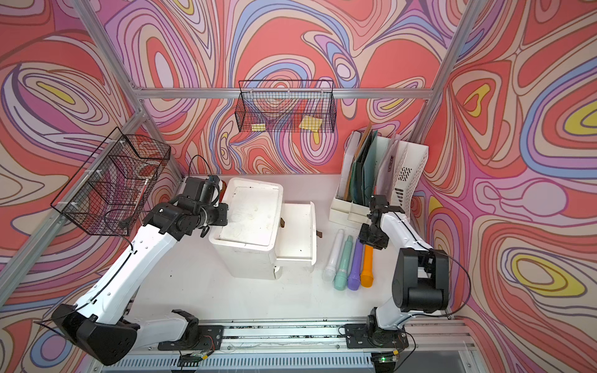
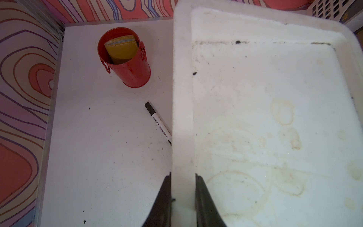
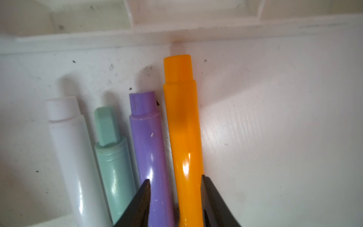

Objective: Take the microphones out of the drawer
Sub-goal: Place the microphone at the center of the board, then close the drawer in the storage box.

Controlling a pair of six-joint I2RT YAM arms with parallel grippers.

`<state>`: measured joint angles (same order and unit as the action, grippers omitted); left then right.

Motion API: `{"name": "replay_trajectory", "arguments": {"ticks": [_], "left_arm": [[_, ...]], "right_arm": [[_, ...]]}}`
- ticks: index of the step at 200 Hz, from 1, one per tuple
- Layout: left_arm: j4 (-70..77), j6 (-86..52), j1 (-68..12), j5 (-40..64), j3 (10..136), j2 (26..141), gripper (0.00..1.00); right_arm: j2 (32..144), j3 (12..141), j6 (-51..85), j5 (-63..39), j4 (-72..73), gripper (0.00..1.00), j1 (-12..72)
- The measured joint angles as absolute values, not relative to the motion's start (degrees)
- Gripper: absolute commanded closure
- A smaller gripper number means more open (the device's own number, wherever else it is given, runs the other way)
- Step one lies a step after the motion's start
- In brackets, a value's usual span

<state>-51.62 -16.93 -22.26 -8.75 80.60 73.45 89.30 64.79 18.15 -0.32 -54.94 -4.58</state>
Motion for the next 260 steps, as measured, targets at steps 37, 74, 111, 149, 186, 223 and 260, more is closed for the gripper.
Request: {"name": "replay_trajectory", "arguments": {"ticks": [37, 74, 111, 149, 186, 223, 260], "left_arm": [[-51.62, -16.93, -22.26, -8.73, 80.6, 73.45, 1.0], [-51.62, -16.93, -22.26, -8.69, 80.6, 73.47, 1.0], [-51.64, -16.91, -22.26, -8.62, 80.66, 73.56, 1.0], [-51.86, -16.91, -22.26, -8.6, 80.86, 73.71, 1.0], [-52.31, -16.93, -22.26, -8.58, 81.28, 74.0, 1.0], [-52.4, -16.95, -22.26, -8.56, 81.34, 74.04, 1.0], [-52.49, -16.97, -22.26, -8.56, 81.38, 74.04, 1.0]], "right_arm": [[83.61, 67.61, 19.07, -8.99, -54.04, 0.66, -4.58], [79.37, 64.69, 23.79, -23.05, -47.37, 1.0, -4.58], [77.97, 57.41, 29.87, -33.36, -38.28, 1.0, -3.88], [77.52, 52.25, 35.83, -38.68, -29.5, 1.0, -0.1], [77.52, 50.24, 40.05, -40.8, -22.55, 1.0, 3.49], [79.55, 50.24, 42.13, -41.56, -17.78, 1.0, 6.85], [82.06, 50.35, 43.18, -41.82, -15.35, 1.0, 8.93]]}}
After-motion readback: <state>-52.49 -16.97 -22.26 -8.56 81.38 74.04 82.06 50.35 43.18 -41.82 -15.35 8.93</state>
